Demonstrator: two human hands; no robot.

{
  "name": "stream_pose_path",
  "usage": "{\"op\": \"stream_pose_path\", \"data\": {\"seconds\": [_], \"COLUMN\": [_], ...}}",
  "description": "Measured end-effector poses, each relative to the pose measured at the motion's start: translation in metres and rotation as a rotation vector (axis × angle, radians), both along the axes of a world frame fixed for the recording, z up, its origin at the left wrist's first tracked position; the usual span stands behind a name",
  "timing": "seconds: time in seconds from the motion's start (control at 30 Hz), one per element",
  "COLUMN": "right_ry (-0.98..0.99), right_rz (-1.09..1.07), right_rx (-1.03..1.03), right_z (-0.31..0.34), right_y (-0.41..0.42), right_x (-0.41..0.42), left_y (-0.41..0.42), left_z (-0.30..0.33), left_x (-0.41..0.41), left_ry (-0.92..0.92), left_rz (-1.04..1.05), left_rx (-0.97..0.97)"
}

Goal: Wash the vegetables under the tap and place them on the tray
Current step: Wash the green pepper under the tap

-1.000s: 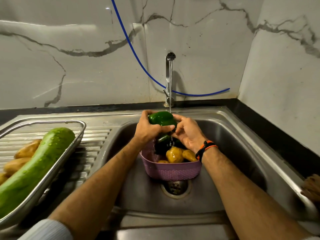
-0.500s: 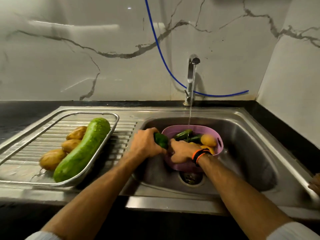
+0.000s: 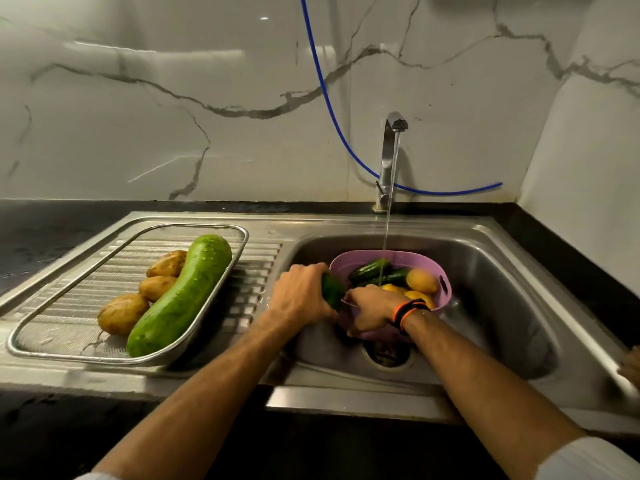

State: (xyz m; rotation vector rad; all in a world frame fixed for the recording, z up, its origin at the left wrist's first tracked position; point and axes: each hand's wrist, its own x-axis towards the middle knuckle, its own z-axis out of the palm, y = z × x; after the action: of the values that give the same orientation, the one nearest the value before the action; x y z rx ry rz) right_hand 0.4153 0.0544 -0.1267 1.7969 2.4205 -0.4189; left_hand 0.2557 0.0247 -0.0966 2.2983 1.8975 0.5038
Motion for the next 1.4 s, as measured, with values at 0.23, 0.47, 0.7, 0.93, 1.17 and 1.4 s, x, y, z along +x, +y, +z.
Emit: {"op": "stream_pose_path", "data": {"seconds": [0.23, 0.47, 0.7, 0.93, 1.17, 1.4], "right_ry": [0.227, 0.556, 0.616, 0.609, 0.603, 0.656], "right_rz": [-0.003, 0.066, 0.142, 0.096, 0.085, 0.078], "right_rx": [0.154, 0.257, 0.417, 0.381, 0.385, 0.348], "right_z": [0.03, 0.093, 0.101, 0.091, 0.079, 0.076], "right_y": [-0.001, -0.005, -0.025, -0.017, -0.009, -0.005], "right_x": [-0.013, -0.087, -0.169, -0.195, -0.199, -0.193], "left_y": [-0.007, -0.025, -0.046, -0.008, 0.014, 0.01], "left_z": [0.059, 0.104, 0.106, 0.103, 0.077, 0.064], "left_x": [-0.028, -0.117, -0.199, -0.222, -0.234, -0.236], "left_ry": [-0.241, -0.323, -0.244, -0.42, -0.157, -0.197], "left_rz": [0.049, 0.273, 0.517, 0.466, 0.386, 0.358], "left_rx": [0.216, 0.296, 0.237, 0.214, 0.075, 0.002]}}
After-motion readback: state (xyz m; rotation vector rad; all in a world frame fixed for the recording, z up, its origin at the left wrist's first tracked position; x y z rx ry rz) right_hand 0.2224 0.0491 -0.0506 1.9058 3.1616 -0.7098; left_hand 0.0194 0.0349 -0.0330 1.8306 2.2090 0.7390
